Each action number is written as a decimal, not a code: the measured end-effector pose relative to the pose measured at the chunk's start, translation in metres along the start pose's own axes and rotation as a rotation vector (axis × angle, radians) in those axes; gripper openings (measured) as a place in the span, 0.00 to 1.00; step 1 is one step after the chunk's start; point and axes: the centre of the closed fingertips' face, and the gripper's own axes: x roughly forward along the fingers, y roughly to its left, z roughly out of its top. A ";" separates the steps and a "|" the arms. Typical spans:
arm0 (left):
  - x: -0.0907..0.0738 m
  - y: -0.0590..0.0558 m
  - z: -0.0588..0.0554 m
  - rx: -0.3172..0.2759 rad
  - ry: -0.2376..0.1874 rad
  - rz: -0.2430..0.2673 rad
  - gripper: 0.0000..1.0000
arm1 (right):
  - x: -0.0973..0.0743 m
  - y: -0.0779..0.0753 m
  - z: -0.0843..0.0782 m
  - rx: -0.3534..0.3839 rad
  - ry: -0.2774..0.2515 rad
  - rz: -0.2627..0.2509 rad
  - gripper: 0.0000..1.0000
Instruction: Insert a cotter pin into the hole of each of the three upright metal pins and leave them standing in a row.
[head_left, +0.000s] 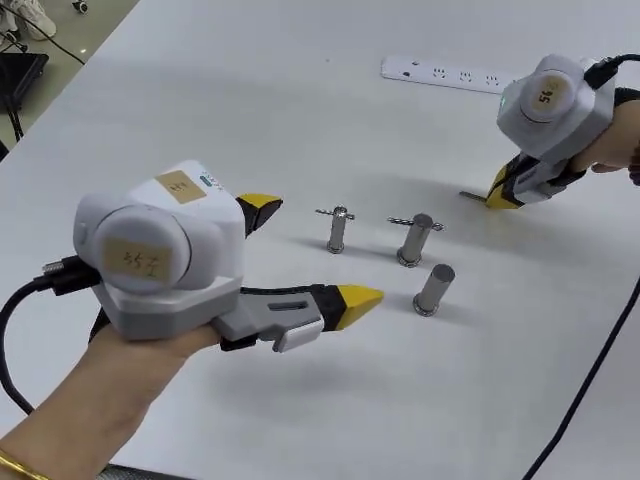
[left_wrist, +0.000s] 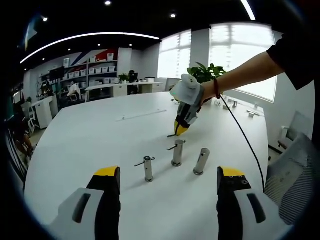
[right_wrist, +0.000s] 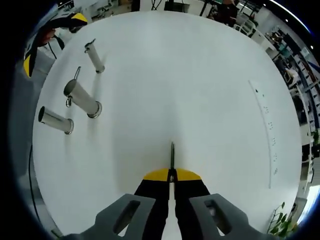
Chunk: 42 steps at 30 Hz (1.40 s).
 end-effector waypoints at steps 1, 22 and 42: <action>0.000 0.000 0.000 0.001 0.001 0.000 0.77 | -0.001 0.001 0.000 0.001 -0.004 -0.004 0.00; 0.000 -0.012 0.007 -0.053 -0.001 -0.030 0.68 | -0.048 0.035 0.017 -0.035 -0.202 -0.108 0.00; 0.014 -0.027 0.019 -0.133 0.002 -0.105 0.50 | -0.082 0.103 0.061 -0.250 -0.320 -0.090 0.00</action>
